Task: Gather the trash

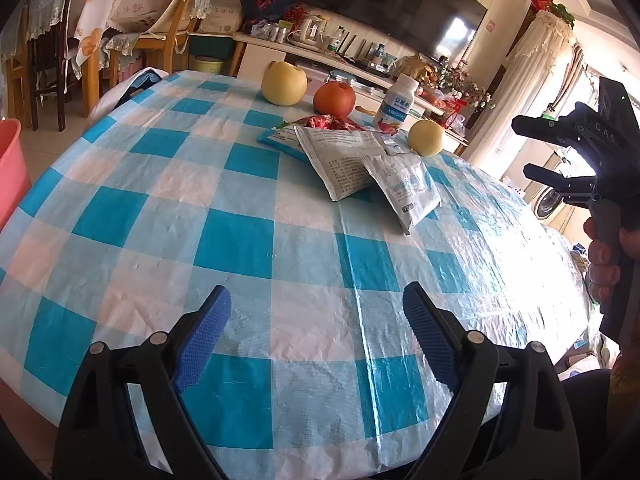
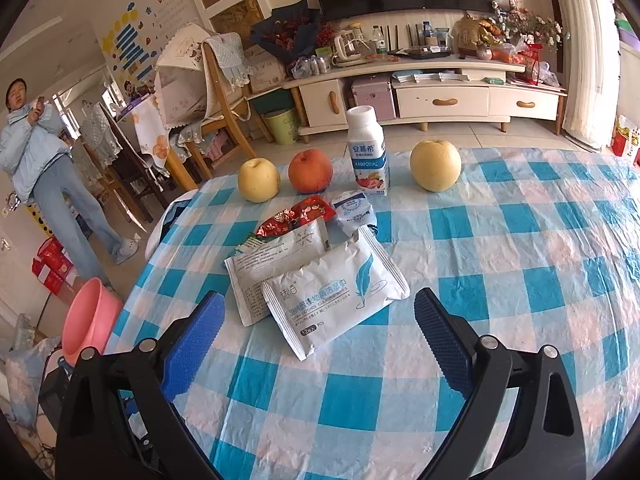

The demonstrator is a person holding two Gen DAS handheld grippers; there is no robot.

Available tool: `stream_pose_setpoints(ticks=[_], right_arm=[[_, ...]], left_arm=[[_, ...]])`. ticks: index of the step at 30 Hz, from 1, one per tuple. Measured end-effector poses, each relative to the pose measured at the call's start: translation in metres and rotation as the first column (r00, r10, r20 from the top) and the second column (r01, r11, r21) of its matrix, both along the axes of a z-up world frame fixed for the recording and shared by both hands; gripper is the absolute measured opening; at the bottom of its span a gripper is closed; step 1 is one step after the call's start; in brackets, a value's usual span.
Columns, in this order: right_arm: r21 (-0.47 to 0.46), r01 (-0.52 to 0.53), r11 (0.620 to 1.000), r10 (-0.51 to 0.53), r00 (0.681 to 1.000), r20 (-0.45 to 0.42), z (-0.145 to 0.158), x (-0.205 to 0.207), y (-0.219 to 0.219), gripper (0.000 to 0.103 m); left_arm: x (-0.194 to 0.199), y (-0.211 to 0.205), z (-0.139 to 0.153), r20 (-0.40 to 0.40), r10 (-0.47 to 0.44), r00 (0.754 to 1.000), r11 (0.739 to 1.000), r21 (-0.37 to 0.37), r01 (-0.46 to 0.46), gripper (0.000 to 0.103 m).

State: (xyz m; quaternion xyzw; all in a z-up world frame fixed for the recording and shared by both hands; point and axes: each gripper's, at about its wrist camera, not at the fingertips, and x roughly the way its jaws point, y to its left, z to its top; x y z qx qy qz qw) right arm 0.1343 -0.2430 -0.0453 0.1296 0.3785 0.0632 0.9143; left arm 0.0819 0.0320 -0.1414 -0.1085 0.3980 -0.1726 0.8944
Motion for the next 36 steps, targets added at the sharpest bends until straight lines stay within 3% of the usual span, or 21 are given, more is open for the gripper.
stream_pose_setpoints(ticks=[7, 19, 25, 28, 36], right_arm=[[0.007, -0.012, 1.000, 0.012, 0.999, -0.044, -0.011, 0.005, 0.004, 0.095], [-0.073, -0.019, 0.997, 0.013, 0.996, -0.083, -0.029, 0.027, 0.016, 0.095], [0.017, -0.011, 1.000, 0.014, 0.988, -0.151, -0.046, 0.043, 0.010, 0.095], [0.013, -0.013, 1.000, 0.015, 0.988, -0.156, -0.047, 0.051, 0.012, 0.095], [0.090, 0.080, 0.993, -0.060, 0.976, -0.209, -0.065, 0.074, -0.012, 0.095]], left_arm=[[0.003, 0.003, -0.002, -0.015, 0.006, 1.000, 1.000, -0.024, -0.006, 0.088], [0.024, 0.016, 0.003, -0.001, 0.054, 0.999, 0.998, -0.034, -0.054, 0.088], [0.057, 0.029, 0.007, 0.034, 0.092, 0.995, 0.994, -0.054, -0.090, 0.088], [0.080, 0.030, 0.006, 0.040, 0.105, 0.994, 0.993, -0.065, -0.103, 0.088], [0.135, 0.001, 0.001, 0.048, 0.072, 0.996, 0.989, -0.130, -0.066, 0.088]])
